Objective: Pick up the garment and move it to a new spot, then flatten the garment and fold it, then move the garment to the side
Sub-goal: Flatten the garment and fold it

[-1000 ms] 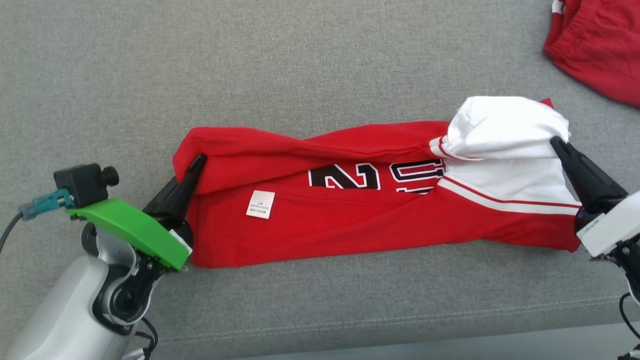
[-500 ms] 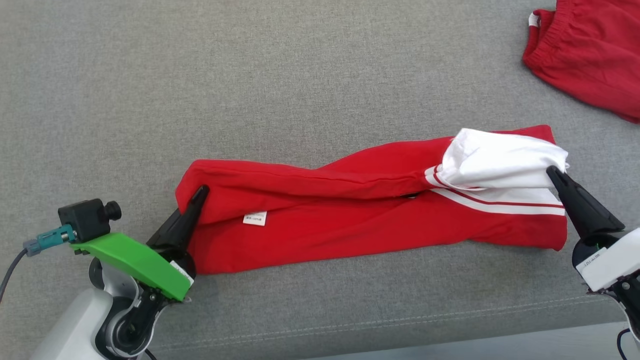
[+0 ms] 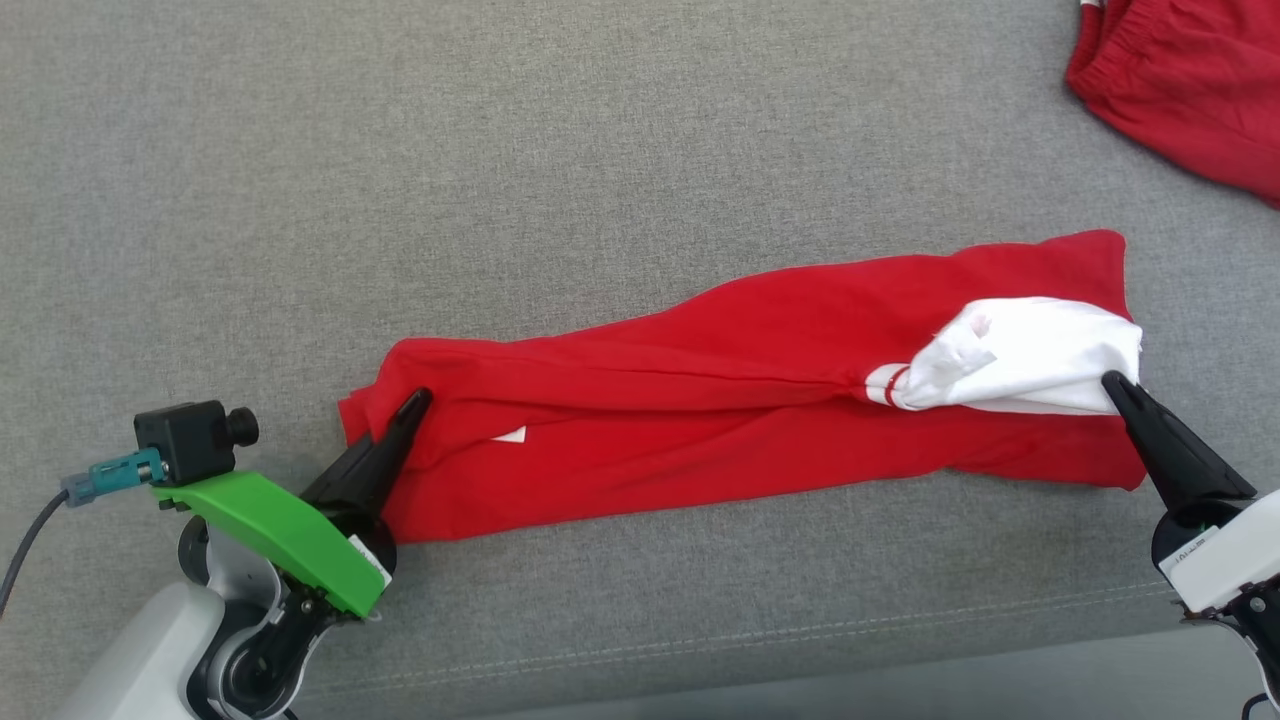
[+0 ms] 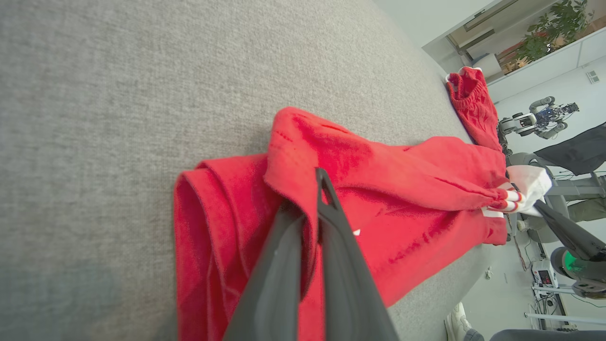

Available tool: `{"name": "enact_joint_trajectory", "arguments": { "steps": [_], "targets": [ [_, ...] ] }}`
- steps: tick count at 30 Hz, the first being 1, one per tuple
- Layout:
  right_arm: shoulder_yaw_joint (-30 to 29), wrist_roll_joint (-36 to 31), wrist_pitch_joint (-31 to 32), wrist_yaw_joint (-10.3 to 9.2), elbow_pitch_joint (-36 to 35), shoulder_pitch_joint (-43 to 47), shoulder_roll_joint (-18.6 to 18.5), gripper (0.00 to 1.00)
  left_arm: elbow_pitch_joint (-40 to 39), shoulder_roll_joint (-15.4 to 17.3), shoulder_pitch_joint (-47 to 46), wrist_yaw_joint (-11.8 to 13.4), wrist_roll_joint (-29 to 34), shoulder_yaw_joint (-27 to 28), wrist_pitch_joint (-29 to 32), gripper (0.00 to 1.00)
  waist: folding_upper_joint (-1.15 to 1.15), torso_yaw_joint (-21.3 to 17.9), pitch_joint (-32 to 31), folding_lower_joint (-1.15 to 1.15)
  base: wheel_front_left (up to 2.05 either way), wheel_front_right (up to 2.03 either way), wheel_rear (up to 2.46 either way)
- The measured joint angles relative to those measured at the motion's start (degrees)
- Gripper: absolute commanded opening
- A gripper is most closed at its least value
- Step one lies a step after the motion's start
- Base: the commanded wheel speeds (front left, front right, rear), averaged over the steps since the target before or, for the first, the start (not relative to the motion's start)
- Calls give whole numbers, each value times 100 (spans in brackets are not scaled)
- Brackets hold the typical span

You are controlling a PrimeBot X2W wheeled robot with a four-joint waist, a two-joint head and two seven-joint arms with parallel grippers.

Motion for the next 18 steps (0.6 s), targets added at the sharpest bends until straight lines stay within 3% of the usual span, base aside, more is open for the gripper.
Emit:
{"name": "enact_joint_trajectory", "arguments": {
  "steps": [18],
  "targets": [
    [-189, 21, -55, -40, -7, 261, -119, 0, -215, 220, 140, 60, -7, 55, 142, 0, 0, 113, -158, 0, 0, 0, 0]
  ]
}}
